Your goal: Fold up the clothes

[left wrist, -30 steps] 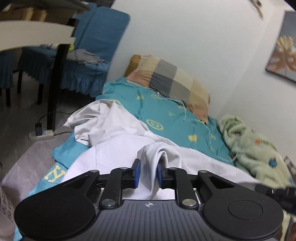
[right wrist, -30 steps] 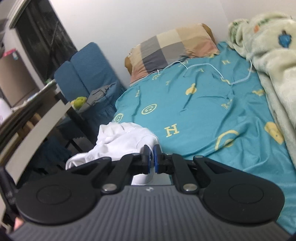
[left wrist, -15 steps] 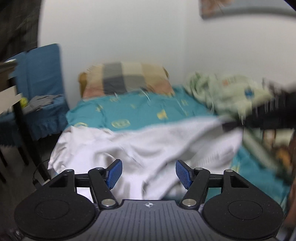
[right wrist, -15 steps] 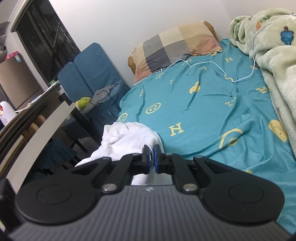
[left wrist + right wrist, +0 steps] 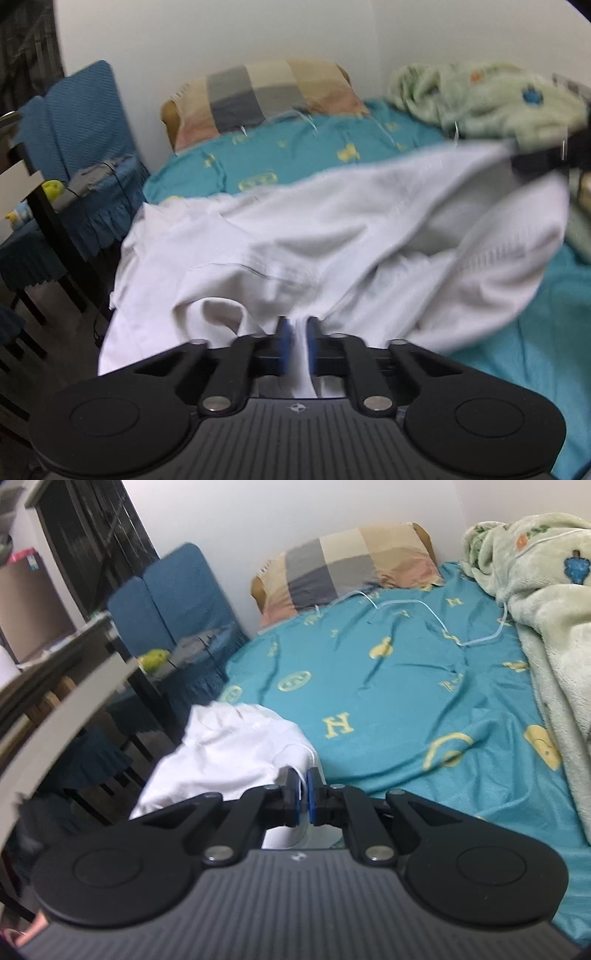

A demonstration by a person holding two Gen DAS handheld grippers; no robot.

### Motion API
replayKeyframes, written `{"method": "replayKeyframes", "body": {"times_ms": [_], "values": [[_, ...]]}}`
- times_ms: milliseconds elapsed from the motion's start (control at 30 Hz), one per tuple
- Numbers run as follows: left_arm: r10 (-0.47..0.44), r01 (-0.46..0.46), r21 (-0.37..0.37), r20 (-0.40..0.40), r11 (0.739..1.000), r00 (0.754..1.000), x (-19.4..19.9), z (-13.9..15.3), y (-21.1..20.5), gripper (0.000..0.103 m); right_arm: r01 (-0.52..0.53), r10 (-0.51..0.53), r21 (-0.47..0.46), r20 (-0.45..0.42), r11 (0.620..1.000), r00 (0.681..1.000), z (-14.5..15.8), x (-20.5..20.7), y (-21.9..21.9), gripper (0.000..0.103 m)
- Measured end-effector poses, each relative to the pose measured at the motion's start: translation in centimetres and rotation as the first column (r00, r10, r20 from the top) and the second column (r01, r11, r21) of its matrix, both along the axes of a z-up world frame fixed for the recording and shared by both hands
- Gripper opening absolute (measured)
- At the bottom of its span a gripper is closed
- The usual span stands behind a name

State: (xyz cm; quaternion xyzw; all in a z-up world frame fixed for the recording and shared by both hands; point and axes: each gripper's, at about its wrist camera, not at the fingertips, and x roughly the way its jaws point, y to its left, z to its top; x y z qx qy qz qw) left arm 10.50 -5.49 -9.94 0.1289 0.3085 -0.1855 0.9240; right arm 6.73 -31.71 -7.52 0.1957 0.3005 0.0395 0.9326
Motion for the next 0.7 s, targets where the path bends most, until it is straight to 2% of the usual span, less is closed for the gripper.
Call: {"method": "replayKeyframes", "body": {"times_ms": [67, 133, 300, 333, 367, 433, 500, 600, 700], "values": [[0.026, -0.022, -0.101, 0.04, 0.995, 0.999, -0.6, 1.8, 1.1, 0.002, 0.011, -0.011, 0.001, -0.027, 1.0, 1.0, -0.5, 0.1, -0.2, 0.008], [0.041, -0.022, -0.216, 0.084, 0.976, 0.996, -1.6, 3.8, 2.4, 0.002, 0.026, -0.026, 0.01, -0.047, 1.0, 0.999, -0.9, 0.1, -0.4, 0.009], [0.091, 0.007, -0.437, 0.204, 0.899, 0.975, -3.9, 7.8, 5.3, 0.002, 0.028, -0.021, 0.085, -0.078, 0.996, 0.997, -1.7, 0.3, -0.7, 0.011], [0.11, 0.006, -0.473, 0.217, 0.881, 0.97, -4.1, 8.4, 5.9, 0.002, 0.018, -0.01, 0.081, -0.093, 0.997, 0.996, -2.0, 0.5, -0.5, 0.016], [0.129, 0.001, -0.494, 0.228, 0.87, 0.965, -4.4, 8.8, 6.2, 0.001, 0.006, 0.002, 0.072, -0.112, 0.997, 0.994, -2.2, 0.8, -0.2, 0.028], [0.16, -0.006, -0.521, 0.251, 0.853, 0.955, -4.8, 9.3, 7.0, 0.001, -0.022, 0.031, 0.064, -0.144, 0.998, 0.989, -3.0, 1.2, 0.5, 0.044], [0.191, -0.026, -0.541, 0.253, 0.841, 0.948, -4.9, 9.6, 7.7, 0.001, -0.052, 0.062, 0.059, -0.185, 0.997, 0.981, -3.9, 1.7, 1.2, 0.046], [0.231, -0.059, -0.549, 0.249, 0.834, 0.941, -4.7, 9.7, 8.5, 0.001, -0.103, 0.119, 0.07, -0.298, 0.992, 0.947, -6.0, 2.4, 2.7, 0.046], [0.265, -0.087, -0.551, 0.252, 0.83, 0.931, -4.5, 9.8, 8.9, 0.001, -0.138, 0.133, 0.012, -0.357, 0.99, 0.924, -7.1, 1.9, 4.3, 0.044]]}}
